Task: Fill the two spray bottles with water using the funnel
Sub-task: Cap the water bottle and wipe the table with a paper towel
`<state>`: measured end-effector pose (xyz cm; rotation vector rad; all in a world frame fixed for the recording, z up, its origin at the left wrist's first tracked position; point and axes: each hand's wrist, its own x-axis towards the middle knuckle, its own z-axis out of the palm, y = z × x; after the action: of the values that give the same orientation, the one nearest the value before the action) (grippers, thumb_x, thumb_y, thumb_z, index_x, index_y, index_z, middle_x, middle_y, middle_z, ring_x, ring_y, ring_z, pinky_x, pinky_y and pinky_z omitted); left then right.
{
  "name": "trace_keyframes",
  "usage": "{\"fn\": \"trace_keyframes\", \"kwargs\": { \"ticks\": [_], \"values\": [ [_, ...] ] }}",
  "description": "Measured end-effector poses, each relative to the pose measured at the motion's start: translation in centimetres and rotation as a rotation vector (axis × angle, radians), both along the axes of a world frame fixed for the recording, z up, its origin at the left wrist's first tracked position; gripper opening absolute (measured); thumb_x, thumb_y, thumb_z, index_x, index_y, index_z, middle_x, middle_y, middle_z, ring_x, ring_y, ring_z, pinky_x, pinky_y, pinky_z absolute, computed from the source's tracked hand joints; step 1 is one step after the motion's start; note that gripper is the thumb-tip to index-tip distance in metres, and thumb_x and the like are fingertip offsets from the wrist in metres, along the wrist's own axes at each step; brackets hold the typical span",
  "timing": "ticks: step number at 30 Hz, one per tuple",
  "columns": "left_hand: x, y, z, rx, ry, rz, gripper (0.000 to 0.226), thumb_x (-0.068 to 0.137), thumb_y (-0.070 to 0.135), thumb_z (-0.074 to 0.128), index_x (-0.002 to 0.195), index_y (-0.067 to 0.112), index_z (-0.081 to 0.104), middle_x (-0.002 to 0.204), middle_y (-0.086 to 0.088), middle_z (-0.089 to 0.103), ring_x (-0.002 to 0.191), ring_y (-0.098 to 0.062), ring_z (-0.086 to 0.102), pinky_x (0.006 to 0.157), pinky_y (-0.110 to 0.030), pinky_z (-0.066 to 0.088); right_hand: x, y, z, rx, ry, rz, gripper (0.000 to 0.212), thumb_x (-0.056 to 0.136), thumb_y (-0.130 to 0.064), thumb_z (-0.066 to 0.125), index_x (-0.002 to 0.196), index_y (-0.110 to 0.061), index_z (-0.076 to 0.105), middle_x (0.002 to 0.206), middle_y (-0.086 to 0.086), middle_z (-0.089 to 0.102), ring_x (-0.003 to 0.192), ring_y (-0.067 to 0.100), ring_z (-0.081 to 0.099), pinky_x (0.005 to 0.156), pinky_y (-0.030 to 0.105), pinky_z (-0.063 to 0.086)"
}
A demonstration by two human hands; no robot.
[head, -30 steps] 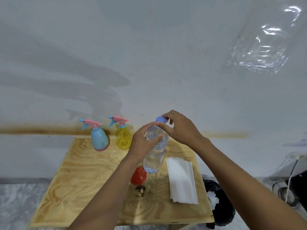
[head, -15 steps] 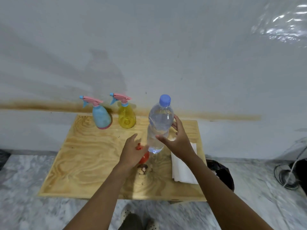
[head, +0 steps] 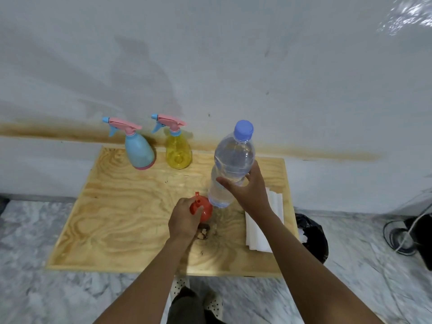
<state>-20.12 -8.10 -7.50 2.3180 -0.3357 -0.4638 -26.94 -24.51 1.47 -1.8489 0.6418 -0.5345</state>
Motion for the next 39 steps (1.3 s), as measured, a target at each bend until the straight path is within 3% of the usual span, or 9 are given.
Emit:
{"fn": "trace_keyframes", "kwargs": {
  "ticks": [5,11,16,21,25,27,34,39],
  "values": [
    [1.0,0.6,0.4,-0.026,-0.014,0.027,0.032,0.093,0.029,0.067,0.123,0.017,0.068,0.115,-0.003,0.063,0.105,-0.021,0.061,0.087,-0.03,0.049,0.5,0.6,0.4,-0.029,-0.038,-0.06,0.082,0.064,-0.049,0.087,0.133,-0.024,0.05,0.119,-0.014,0.064,0.108,0.006,0.064,0.089,0.039,0.058],
    [3.7,0.6,2.0,-0.08,-0.043,0.054,0.033,0.091,0.027,0.068,0.122,0.016,0.068,0.115,-0.003,0.064,0.106,-0.021,0.061,0.088,-0.028,0.047,0.9,1.0,1.0,-0.059,-0.05,-0.135,0.074,0.065,-0.038,0.09,0.125,-0.034,0.047,0.109,-0.036,0.059,0.105,-0.003,0.062,0.087,0.035,0.058],
    [6.2,-1.0,4.1,-0.035,-0.085,0.015,0.036,0.093,0.031,0.065,0.126,0.018,0.065,0.122,-0.004,0.063,0.114,-0.023,0.059,0.093,-0.033,0.046,1.8,0.6,2.0,-0.096,-0.057,-0.2,0.074,0.065,-0.042,0.089,0.126,-0.024,0.052,0.108,-0.027,0.064,0.101,-0.001,0.065,0.082,0.033,0.059],
    [8.4,-4.0,4.7,-0.03,-0.132,-0.046,0.04,0.093,0.033,0.066,0.129,0.017,0.064,0.125,-0.005,0.063,0.117,-0.025,0.058,0.096,-0.036,0.047,3.4,-1.5,3.0,-0.116,-0.08,-0.258,0.067,0.068,-0.026,0.091,0.123,-0.015,0.054,0.1,-0.022,0.063,0.093,-0.007,0.063,0.074,0.014,0.052],
    [9.4,-7.0,4.2,-0.01,-0.085,-0.063,0.038,0.093,0.031,0.065,0.128,0.017,0.064,0.125,-0.006,0.061,0.116,-0.026,0.057,0.093,-0.036,0.048,4.9,-4.0,3.1,-0.099,-0.064,-0.282,0.068,0.067,-0.029,0.091,0.122,-0.017,0.053,0.102,-0.016,0.065,0.093,0.001,0.065,0.078,0.021,0.054],
    [9.9,-8.4,3.6,0.015,-0.073,-0.047,0.036,0.094,0.031,0.064,0.127,0.017,0.064,0.125,-0.006,0.06,0.116,-0.025,0.057,0.09,-0.034,0.047,5.7,-5.4,2.8,-0.093,-0.054,-0.287,0.068,0.067,-0.031,0.091,0.122,-0.021,0.053,0.102,-0.017,0.066,0.094,0.002,0.066,0.08,0.025,0.055],
    [10.9,-11.6,1.3,0.038,-0.035,0.035,0.028,0.092,0.026,0.064,0.119,0.02,0.069,0.116,-0.005,0.063,0.107,-0.023,0.06,0.079,-0.026,0.04,8.2,-8.7,1.3,-0.087,-0.033,-0.253,0.073,0.067,-0.03,0.091,0.126,-0.018,0.051,0.102,-0.034,0.059,0.095,-0.009,0.059,0.076,0.008,0.047],
    [11.2,-12.7,0.1,0.068,-0.039,0.07,0.029,0.094,0.029,0.063,0.12,0.017,0.068,0.116,-0.006,0.062,0.106,-0.026,0.061,0.086,-0.034,0.049,9.2,-8.9,1.0,-0.05,-0.066,-0.238,0.074,0.066,-0.028,0.092,0.126,-0.02,0.05,0.106,-0.025,0.057,0.098,-0.015,0.056,0.076,0.003,0.045]
  ]
}}
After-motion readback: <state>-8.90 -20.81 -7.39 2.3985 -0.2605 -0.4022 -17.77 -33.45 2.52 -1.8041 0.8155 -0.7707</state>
